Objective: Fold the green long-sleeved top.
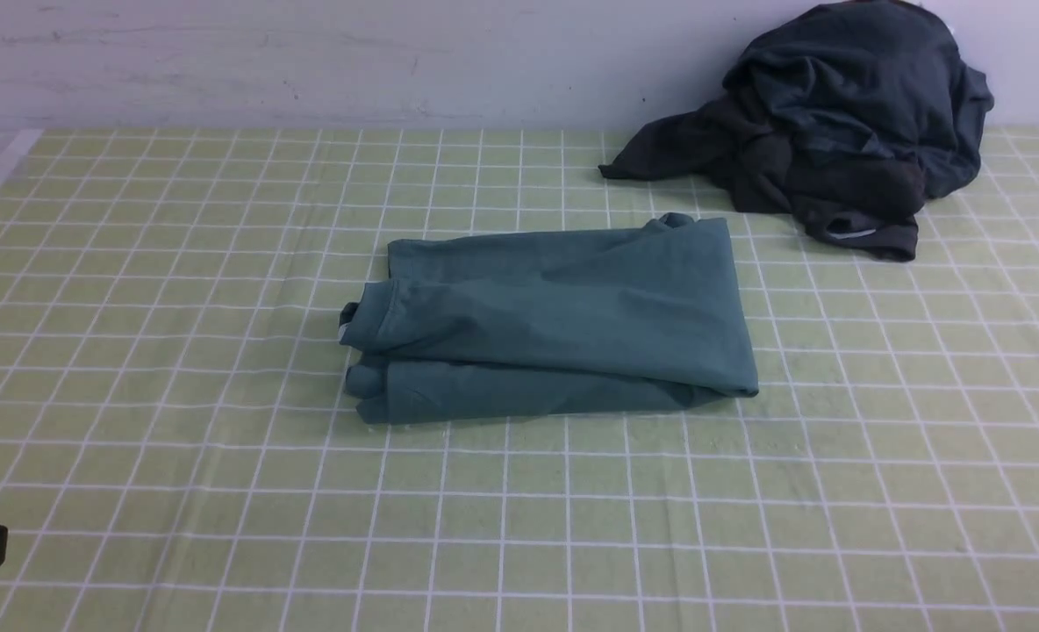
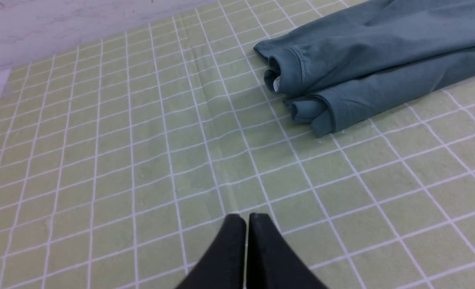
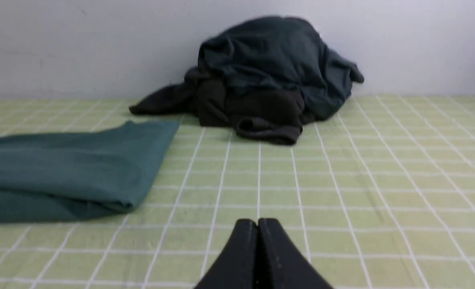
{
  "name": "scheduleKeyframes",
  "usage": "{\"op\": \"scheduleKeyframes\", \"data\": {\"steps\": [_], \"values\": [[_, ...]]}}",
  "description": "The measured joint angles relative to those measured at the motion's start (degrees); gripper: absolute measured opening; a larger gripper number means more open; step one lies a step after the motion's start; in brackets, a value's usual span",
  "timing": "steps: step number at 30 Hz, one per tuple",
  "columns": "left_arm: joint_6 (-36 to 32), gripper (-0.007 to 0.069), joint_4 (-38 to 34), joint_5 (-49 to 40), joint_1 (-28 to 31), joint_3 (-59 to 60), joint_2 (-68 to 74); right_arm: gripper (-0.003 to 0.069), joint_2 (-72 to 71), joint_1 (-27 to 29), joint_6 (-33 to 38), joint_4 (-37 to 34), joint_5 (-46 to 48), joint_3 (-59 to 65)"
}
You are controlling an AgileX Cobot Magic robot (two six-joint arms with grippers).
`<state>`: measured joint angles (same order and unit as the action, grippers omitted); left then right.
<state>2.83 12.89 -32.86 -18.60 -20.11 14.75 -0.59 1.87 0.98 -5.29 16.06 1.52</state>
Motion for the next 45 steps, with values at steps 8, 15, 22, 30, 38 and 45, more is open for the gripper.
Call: {"op": "scheduleKeyframes", "data": {"steps": [8, 15, 22, 30, 38, 45], "values": [[0.00, -0.0004, 0.05, 0.00, 0.00, 0.00, 0.00, -0.0010, 0.00, 0.01, 0.09, -4.11, 4.52, -0.17], [0.00, -0.0004, 0.05, 0.00, 0.00, 0.00, 0.00, -0.0010, 0.00, 0.01, 0.09, -4.75, 4.72, -0.17], [0.00, -0.0004, 0.05, 0.00, 0.00, 0.00, 0.00, -0.0010, 0.00, 0.01, 0.09, -4.76, 4.77, -0.17], [0.00, -0.0004, 0.05, 0.00, 0.00, 0.00, 0.00, -0.0010, 0.00, 0.01, 0.09, -4.88, 4.77, -0.17], [0.00, -0.0004, 0.33, 2.63, 2.96, 5.31, -3.35, -0.0010, 0.00, 0.01, 0.09, -4.94, 4.83, -0.17], [-0.41, -0.0004, -6.80, 9.21, 13.97, 14.30, -14.75, -0.0010, 0.00, 0.01, 0.09, -5.04, 4.83, -0.17]]}}
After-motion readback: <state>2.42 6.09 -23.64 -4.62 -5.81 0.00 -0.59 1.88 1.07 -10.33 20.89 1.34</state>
